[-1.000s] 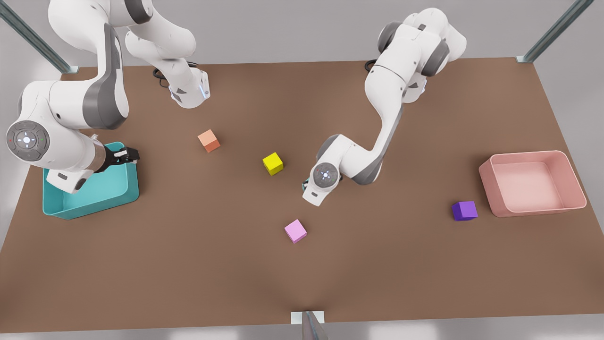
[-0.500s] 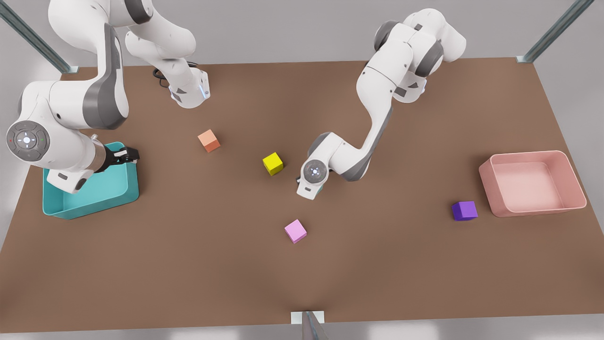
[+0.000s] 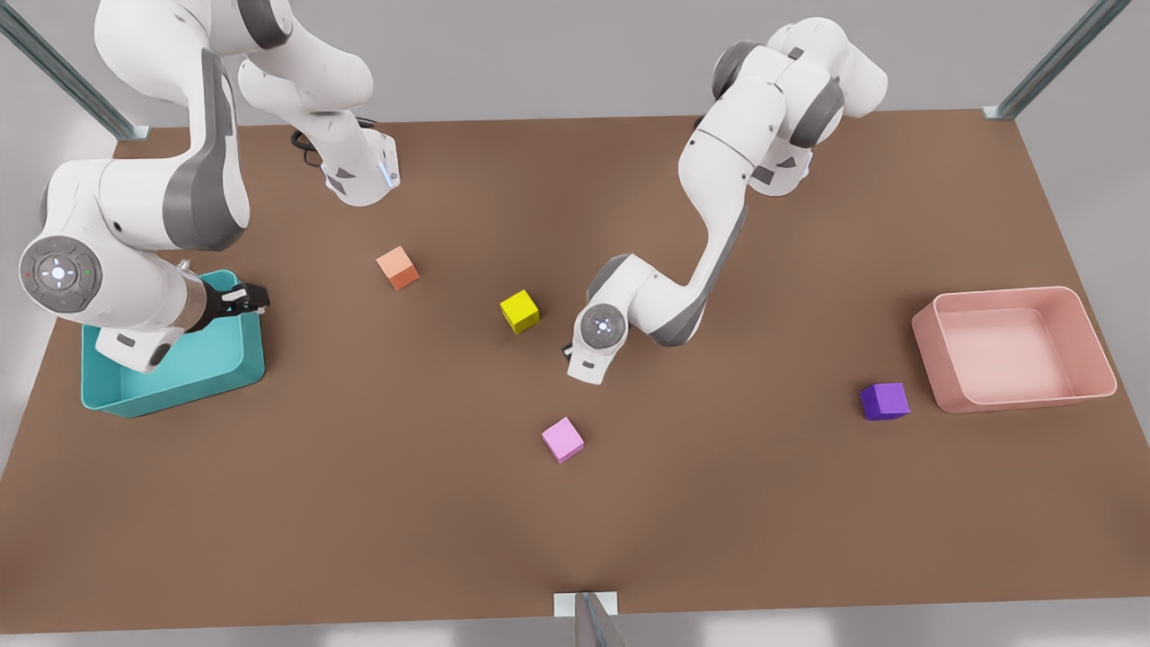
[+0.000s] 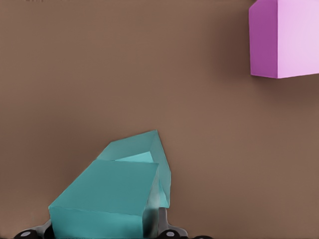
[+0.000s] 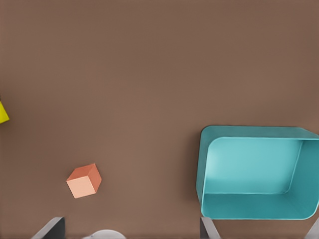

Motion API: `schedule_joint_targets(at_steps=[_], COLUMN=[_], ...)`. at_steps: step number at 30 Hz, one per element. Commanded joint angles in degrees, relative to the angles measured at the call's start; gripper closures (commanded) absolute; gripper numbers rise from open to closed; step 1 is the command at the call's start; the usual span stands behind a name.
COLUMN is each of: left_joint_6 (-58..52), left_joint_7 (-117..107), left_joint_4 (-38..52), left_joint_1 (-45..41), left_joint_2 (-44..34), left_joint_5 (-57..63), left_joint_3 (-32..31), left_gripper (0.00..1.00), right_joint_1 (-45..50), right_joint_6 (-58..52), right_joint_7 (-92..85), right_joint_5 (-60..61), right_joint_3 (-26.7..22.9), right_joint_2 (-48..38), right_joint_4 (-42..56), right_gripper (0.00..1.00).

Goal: Stack the two blue cubes on top of each other

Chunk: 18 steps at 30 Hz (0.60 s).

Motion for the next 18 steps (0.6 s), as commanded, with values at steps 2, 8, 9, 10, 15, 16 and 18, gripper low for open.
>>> schedule_joint_targets(at_steps=[2, 8, 9, 10, 15, 16, 18], left_joint_6=[0.48, -0.92, -1.1, -1.28, -6.89, -9.62, -20.51], left_joint_7=[-2.88, -3.14, -3.14, -3.14, -2.79, -2.97, -2.62], left_joint_4=[-0.01, -0.01, -0.01, -0.01, 0.07, 0.16, 0.6], left_joint_1=[-0.04, 0.31, 0.31, 0.4, 2.42, 2.77, 5.92], left_joint_2=[-0.04, -1.45, -1.8, -1.97, -6.8, -9.0, -14.88], left_joint_5=[-0.05, -0.05, -0.05, -0.05, -0.05, -0.31, -2.42], left_joint_3=[-0.01, -0.01, -0.01, -0.01, -0.09, -0.27, -0.18], left_gripper=[0.0, 0.0, 0.0, 0.0, 0.0, 0.0, 0.0], right_joint_1=[-0.03, -0.12, -0.12, -0.12, -0.12, -0.12, -0.12], right_joint_6=[-0.86, -1.12, -1.12, -1.12, -1.12, -1.12, -1.03], right_joint_7=[-0.13, -0.22, -0.22, -0.3, -0.3, -0.3, -0.3], right_joint_5=[0.03, -0.59, -0.59, -0.94, -1.03, -1.03, -1.03], right_joint_3=[0.0, -0.09, -0.09, -0.09, -0.09, -0.09, -0.09], right_joint_2=[-0.06, 0.29, 0.29, 0.29, 0.29, 0.2, 0.29], right_joint_4=[0.01, 0.1, 0.1, 0.1, 0.18, 0.18, 0.27], right_gripper=[0.0, 0.0, 0.0, 0.0, 0.0, 0.0, 0.0])
